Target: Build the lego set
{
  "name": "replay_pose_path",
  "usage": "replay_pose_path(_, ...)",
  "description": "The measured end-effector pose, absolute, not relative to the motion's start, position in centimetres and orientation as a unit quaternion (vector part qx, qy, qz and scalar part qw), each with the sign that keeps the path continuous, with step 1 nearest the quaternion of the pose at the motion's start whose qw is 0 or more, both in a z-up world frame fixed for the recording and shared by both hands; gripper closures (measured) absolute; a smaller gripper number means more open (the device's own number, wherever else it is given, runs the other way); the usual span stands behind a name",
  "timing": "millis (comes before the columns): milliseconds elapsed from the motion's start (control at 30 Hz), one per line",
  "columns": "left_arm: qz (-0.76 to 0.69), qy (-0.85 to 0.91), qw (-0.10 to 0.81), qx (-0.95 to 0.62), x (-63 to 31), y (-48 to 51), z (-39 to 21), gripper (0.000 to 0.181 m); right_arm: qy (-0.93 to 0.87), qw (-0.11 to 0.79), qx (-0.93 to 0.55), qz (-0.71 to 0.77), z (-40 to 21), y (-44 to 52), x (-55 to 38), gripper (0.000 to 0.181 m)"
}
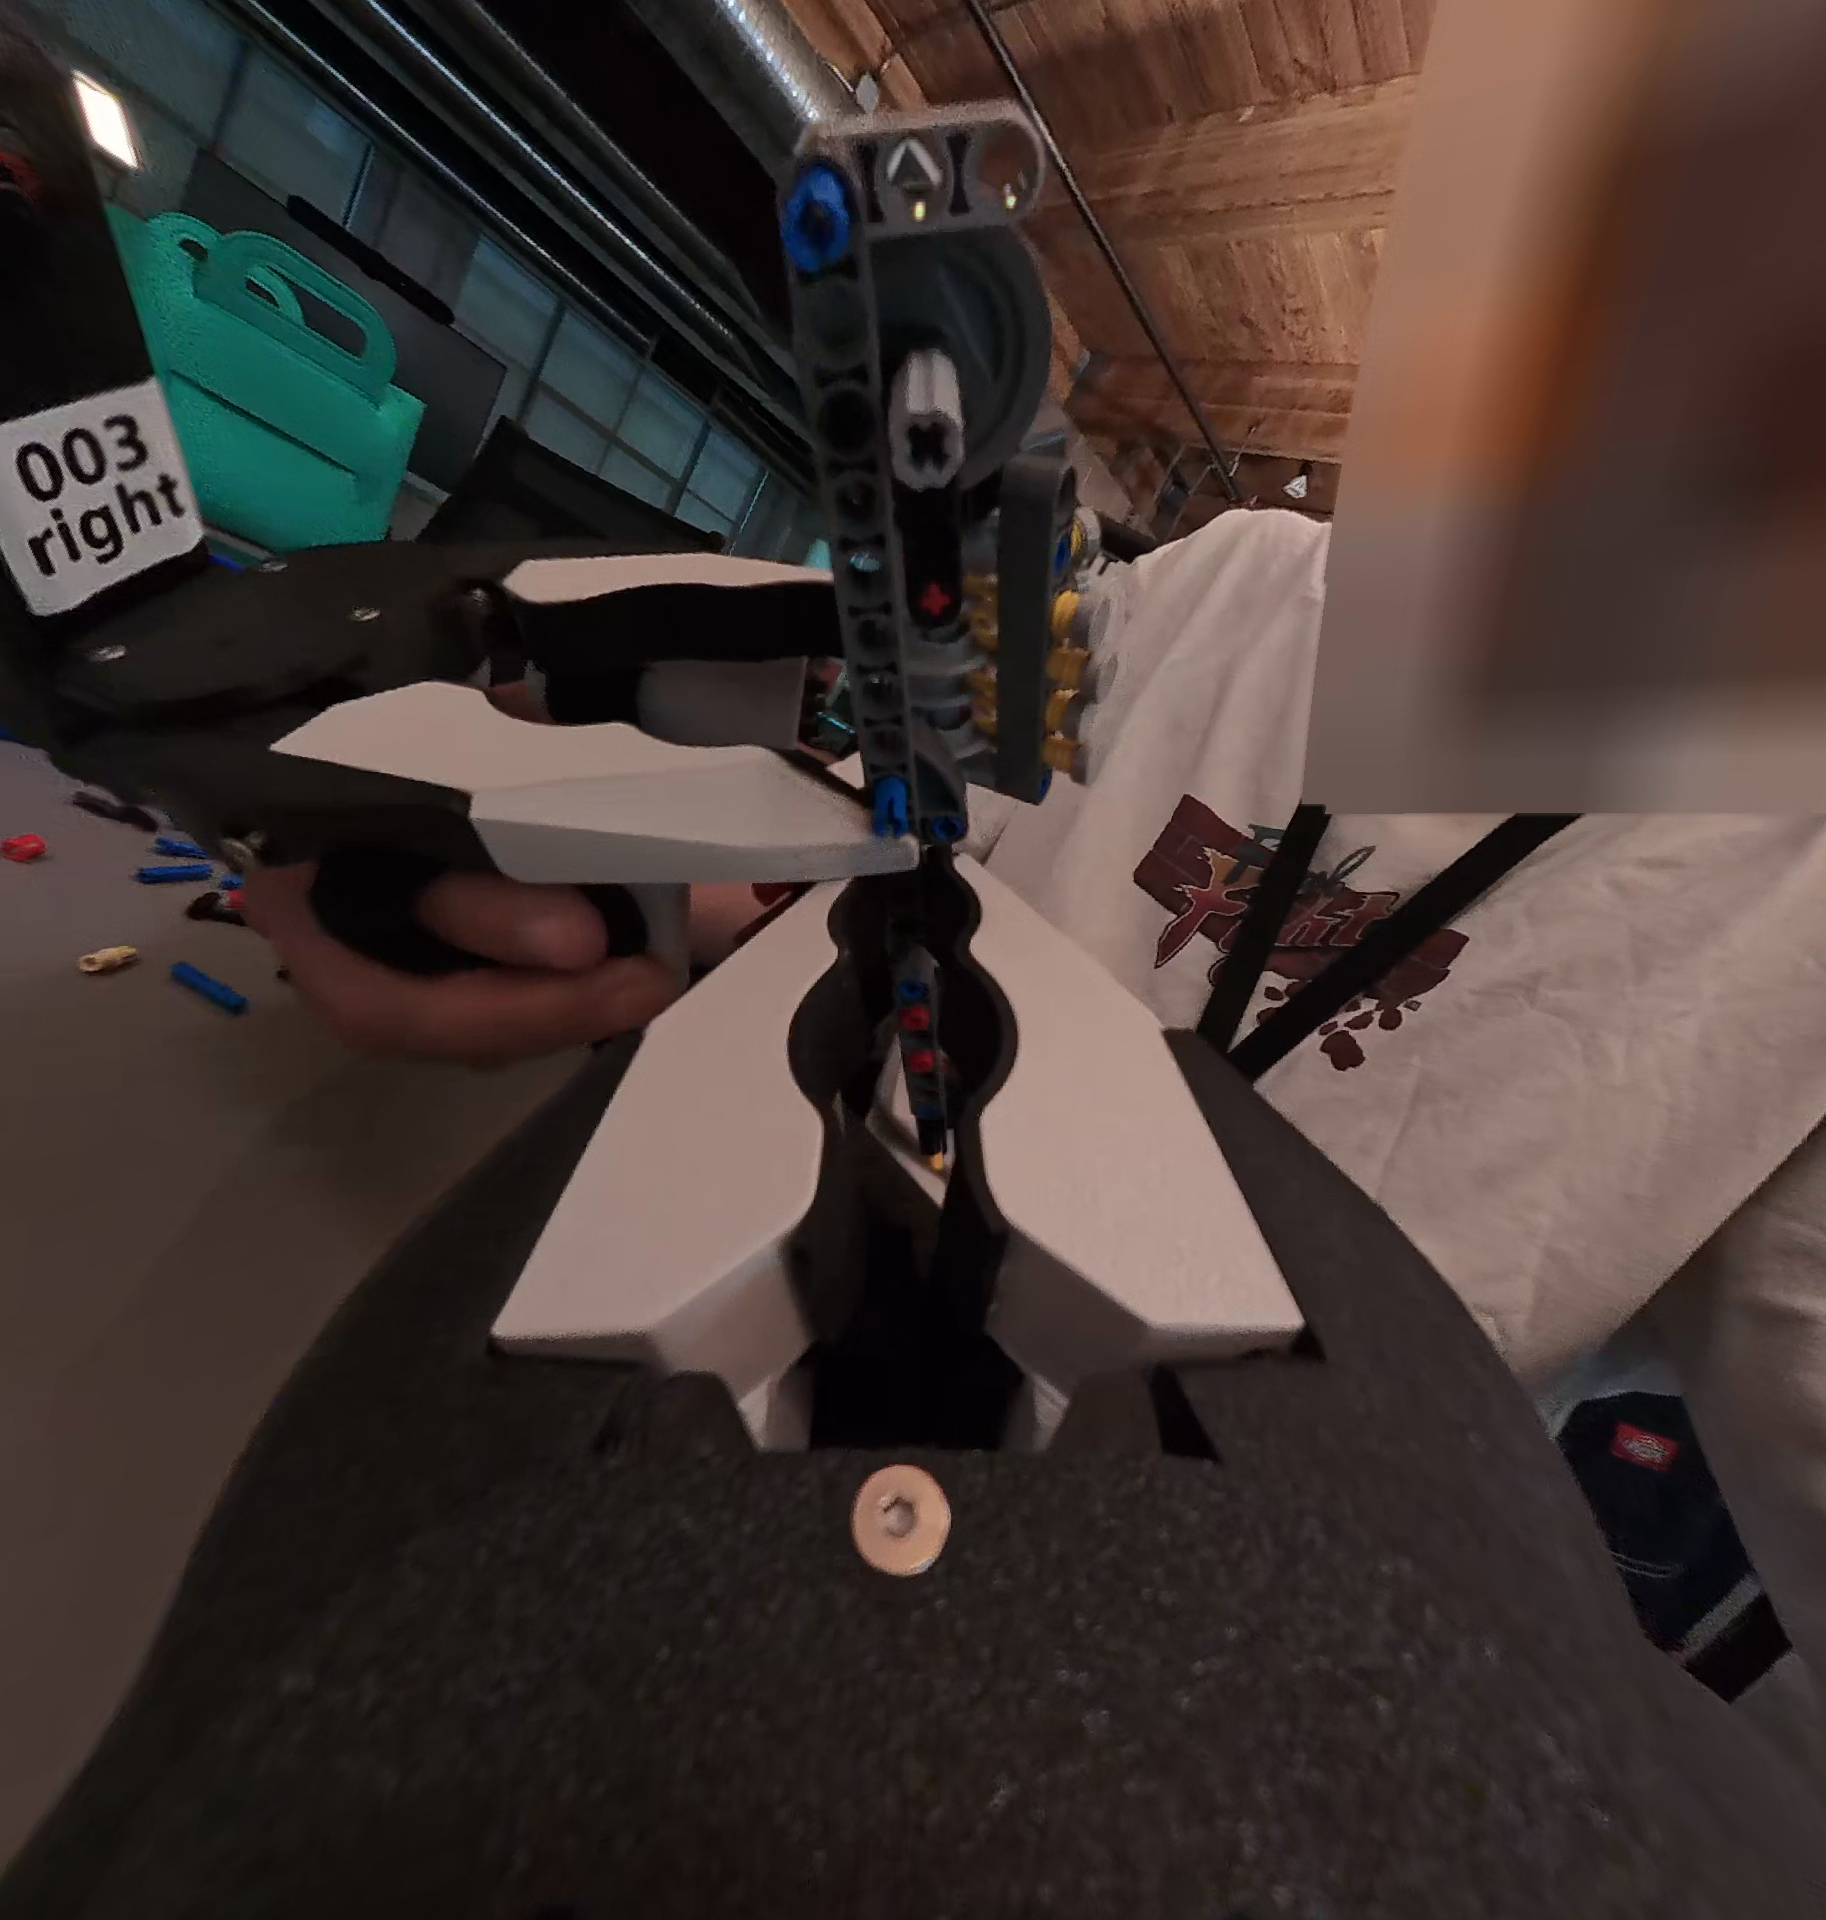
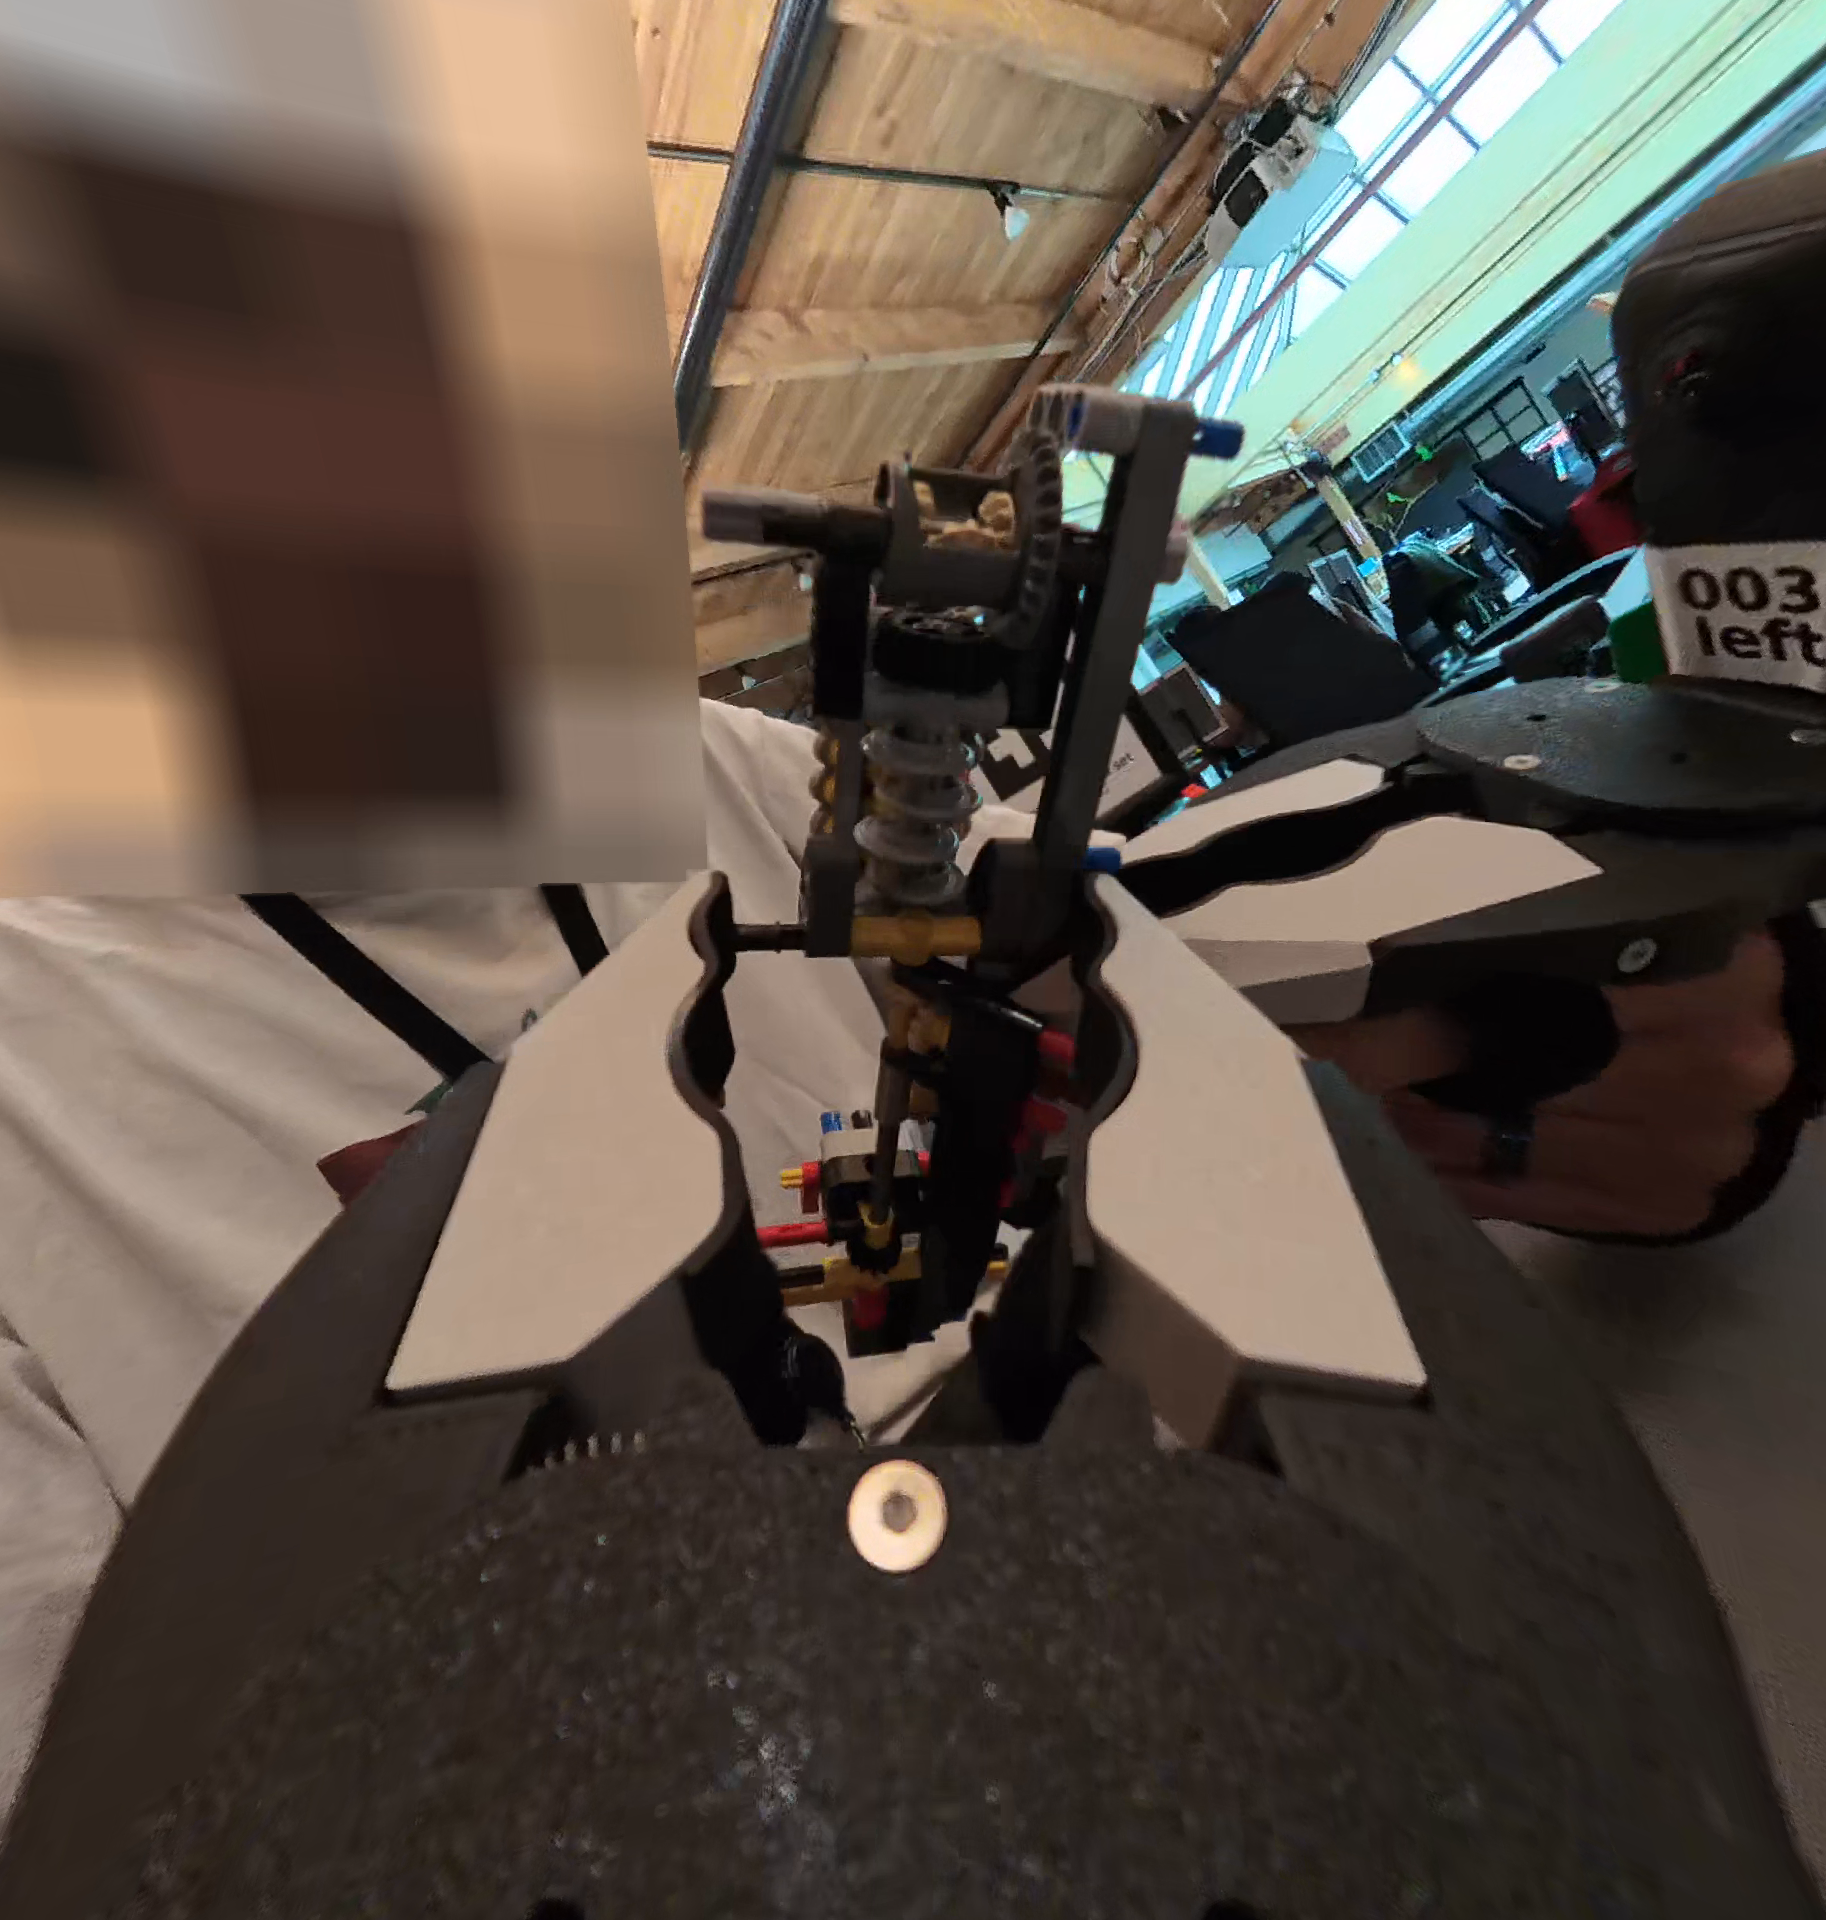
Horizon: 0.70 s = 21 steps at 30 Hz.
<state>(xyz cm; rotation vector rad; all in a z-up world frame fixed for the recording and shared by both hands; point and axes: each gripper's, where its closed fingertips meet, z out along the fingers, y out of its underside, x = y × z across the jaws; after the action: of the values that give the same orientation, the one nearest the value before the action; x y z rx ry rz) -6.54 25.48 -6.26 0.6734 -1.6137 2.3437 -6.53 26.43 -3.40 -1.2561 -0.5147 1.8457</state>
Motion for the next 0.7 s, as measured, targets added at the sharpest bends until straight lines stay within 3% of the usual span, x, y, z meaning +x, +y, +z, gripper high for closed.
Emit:
replay_pose_path(233, 0.782, -0.559, 0.098, 0.258, -5.5, 25.4, -6.8, 0.175, -0.191, 0.427, -0.467, 0.751, -3.5, 26.2, -5.8, 0.117)
replay_pose_path(300, 0.774, -0.563, 0.112, 0.267, -5.5, 25.2, -7.1, 0.175, -0.194, 0.416, -0.475, 0.751, -4.1, 26.3, -5.9, 0.13)
replay_pose_path(367, 0.775, -0.553, 0.12, 0.282, -5.2, 25.2, -7.1, 0.175, -0.202, 0.416, -0.474, 0.749, -4.1, 26.3, -5.8, 0.13)
replay_pose_path(700, 0.771, -0.513, 0.047, 0.374, -2.2, 27.9, -7.7, 0.163, -0.139, 0.493, -0.478, 0.713, -3.5, 28.6, -3.0, 0.13)
